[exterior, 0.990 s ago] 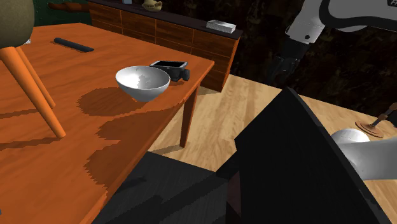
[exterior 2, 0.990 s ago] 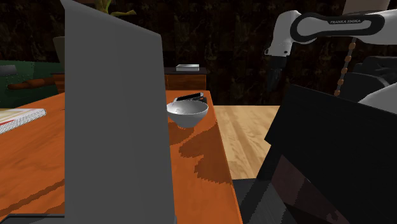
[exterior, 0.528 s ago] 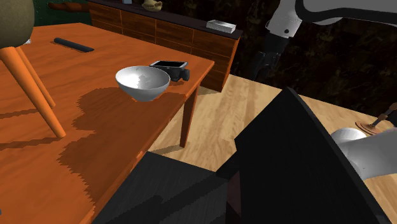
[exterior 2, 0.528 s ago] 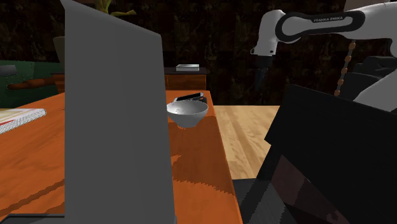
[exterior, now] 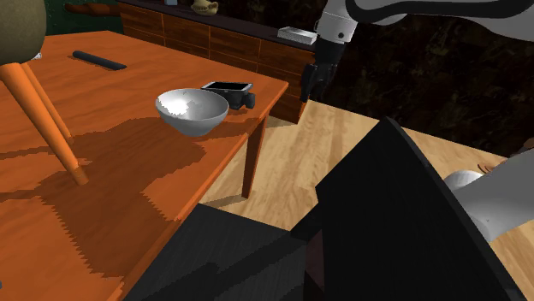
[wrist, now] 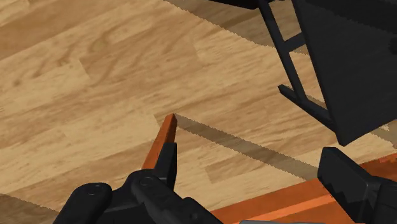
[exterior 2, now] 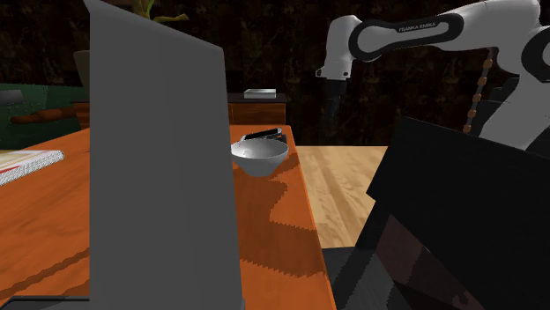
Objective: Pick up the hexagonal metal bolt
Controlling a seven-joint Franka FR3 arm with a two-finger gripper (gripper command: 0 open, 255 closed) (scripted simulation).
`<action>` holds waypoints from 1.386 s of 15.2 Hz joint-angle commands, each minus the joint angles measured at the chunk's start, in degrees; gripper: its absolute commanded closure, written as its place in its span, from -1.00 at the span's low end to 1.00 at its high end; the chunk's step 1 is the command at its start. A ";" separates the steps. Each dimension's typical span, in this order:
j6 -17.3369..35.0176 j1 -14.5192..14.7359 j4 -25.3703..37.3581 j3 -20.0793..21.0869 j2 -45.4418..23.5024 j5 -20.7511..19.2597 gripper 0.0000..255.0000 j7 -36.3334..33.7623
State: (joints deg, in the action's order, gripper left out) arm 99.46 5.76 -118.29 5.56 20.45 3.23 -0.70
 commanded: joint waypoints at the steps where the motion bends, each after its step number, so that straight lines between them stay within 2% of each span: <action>1: -0.09 0.83 4.20 1.13 -4.21 -0.35 -1.00 0.44; 12: -3.26 6.08 29.11 7.22 -27.03 -5.30 -1.00 1.79; 21: 2.67 6.06 22.91 7.16 -26.76 -5.28 -1.00 1.79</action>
State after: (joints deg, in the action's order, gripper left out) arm 101.49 11.77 -94.66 12.67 -6.42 -2.06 1.18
